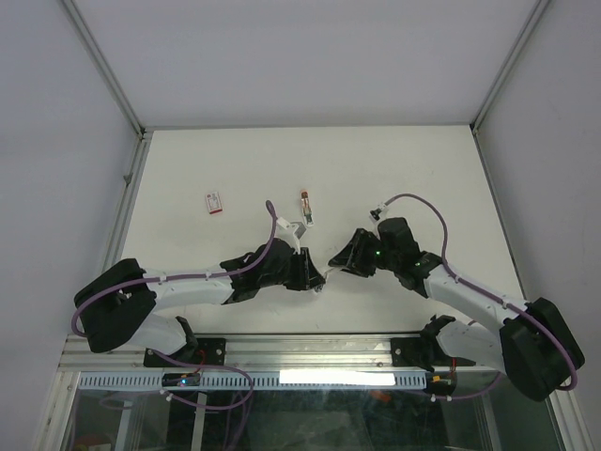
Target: Load the staples into the stapler
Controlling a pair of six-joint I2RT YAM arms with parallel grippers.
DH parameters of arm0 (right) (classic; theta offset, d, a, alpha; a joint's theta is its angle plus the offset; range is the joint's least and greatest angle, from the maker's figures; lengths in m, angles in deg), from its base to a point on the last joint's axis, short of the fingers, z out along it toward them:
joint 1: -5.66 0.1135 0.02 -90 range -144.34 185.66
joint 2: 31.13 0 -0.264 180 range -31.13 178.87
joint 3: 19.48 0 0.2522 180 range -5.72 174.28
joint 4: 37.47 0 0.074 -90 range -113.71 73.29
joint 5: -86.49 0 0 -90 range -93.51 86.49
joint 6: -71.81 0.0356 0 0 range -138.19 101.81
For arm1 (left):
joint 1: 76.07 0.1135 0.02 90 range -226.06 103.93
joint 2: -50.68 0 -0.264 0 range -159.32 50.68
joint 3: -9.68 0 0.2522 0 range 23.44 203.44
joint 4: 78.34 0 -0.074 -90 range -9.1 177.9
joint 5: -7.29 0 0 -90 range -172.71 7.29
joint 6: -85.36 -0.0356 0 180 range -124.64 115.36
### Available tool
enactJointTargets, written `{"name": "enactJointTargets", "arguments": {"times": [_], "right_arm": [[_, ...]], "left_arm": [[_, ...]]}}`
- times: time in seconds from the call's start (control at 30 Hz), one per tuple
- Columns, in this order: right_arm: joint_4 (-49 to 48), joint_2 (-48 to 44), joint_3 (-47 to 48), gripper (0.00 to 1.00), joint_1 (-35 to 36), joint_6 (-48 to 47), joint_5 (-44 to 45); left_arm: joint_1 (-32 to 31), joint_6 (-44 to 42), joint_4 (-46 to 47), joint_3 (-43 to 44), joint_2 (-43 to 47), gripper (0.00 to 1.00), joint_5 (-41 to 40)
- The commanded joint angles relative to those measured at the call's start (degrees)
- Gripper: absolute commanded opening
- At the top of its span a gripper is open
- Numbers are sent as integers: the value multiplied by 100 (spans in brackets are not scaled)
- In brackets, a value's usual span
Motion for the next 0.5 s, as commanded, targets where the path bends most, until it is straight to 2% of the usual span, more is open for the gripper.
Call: {"name": "enactJointTargets", "arguments": {"times": [0.0,0.1,0.13,0.17,0.23,0.27,0.3,0.37,0.47], "right_arm": [[-395,-13,52,33,50,127,61],[-373,-71,98,18,50,120,147],[-355,-99,119,13,54,102,188],[-328,-124,168,7,55,60,261],[-167,-150,372,1,52,-95,456],[2,-138,528,0,50,-216,616],[219,-110,701,0,42,-402,810],[687,35,1166,0,33,-730,1298],[1296,428,1984,0,32,-1248,2011]], "left_arm": [[-10,80,461,16,241,17,3],[-5,60,509,-1,246,24,-8],[-1,47,528,-11,253,34,-7],[3,26,527,-8,280,50,-21],[16,-40,534,-35,351,81,-56],[25,-90,527,-47,427,92,-59],[41,-169,509,-56,532,98,-75],[146,-276,277,-20,769,99,-135],[644,-545,-435,284,1098,99,87]]}}
